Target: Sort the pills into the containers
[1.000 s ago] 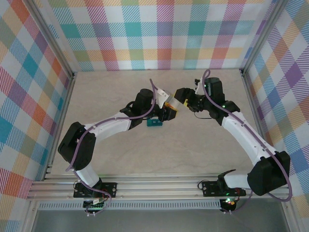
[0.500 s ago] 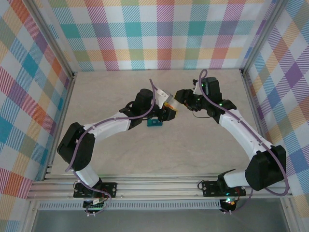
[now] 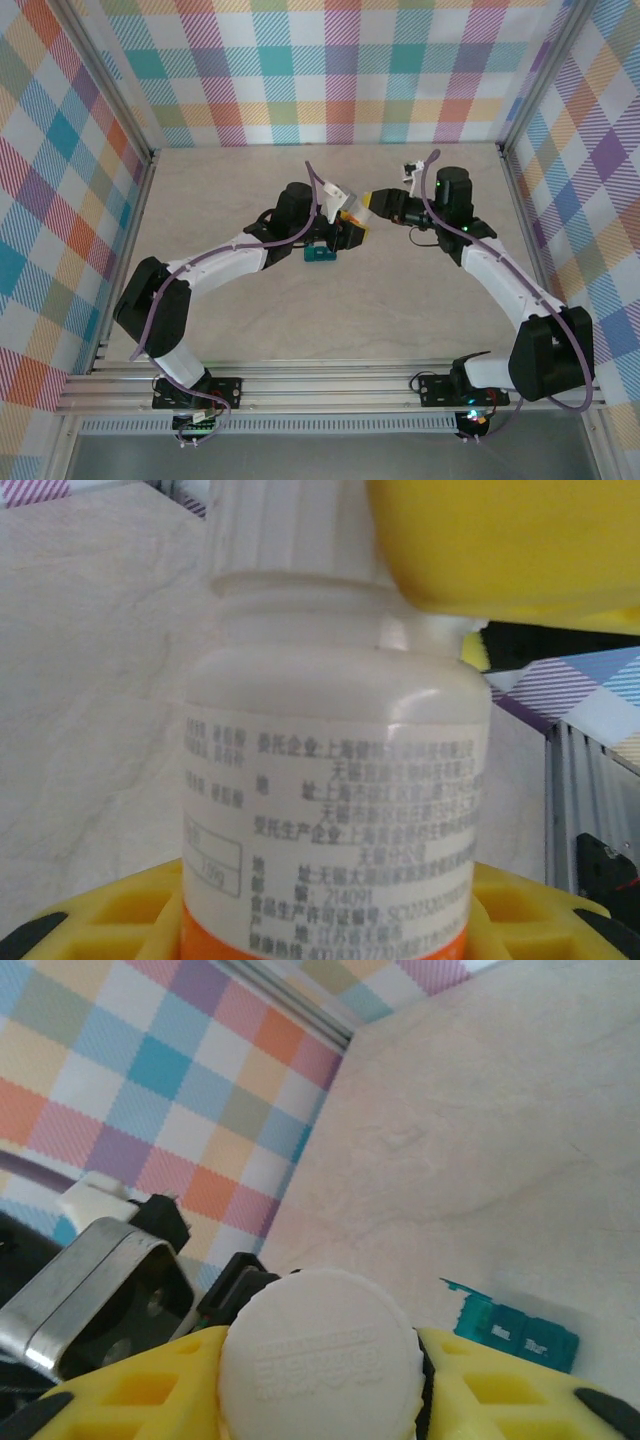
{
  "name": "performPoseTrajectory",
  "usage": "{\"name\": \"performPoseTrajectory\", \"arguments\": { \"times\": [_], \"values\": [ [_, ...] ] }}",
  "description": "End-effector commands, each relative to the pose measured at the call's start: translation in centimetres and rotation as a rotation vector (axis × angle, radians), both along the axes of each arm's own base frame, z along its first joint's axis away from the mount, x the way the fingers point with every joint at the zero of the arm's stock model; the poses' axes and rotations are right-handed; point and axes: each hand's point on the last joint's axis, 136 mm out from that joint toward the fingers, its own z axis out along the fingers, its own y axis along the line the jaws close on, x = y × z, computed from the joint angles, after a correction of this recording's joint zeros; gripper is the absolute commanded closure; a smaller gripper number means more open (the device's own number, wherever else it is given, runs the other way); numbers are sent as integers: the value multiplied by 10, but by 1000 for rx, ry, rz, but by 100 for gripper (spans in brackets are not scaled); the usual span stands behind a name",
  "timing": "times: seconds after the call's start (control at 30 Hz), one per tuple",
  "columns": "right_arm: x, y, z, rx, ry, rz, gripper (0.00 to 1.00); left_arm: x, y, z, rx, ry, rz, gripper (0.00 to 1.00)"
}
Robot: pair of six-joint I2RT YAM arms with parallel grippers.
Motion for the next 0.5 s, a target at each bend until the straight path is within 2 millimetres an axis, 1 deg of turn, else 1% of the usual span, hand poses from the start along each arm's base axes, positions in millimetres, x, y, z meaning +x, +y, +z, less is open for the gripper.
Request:
{"name": "performPoseTrajectory", "arguments": {
  "times": [0.0, 0.03, 0.1, 0.23, 0.37, 0.47],
  "values": [
    [-30, 7, 39, 60, -168, 155, 47, -12, -5, 33, -90, -48, -38, 100],
    [-30, 2, 40, 56, -166, 135, 43, -12, -5, 33, -90, -47, -38, 100],
    [-28, -6, 40, 47, -143, 88, 29, -13, -4, 32, -86, -47, -39, 100],
    [-22, -20, 33, 19, -41, -39, 15, -14, -1, 28, -62, -47, -36, 100],
    [-11, -35, 22, -3, 117, -192, 13, -14, 1, 23, -29, -54, -32, 100],
    [-6, -37, 20, 20, 198, -241, 13, -12, 2, 20, -10, -59, -26, 100]
  ]
}}
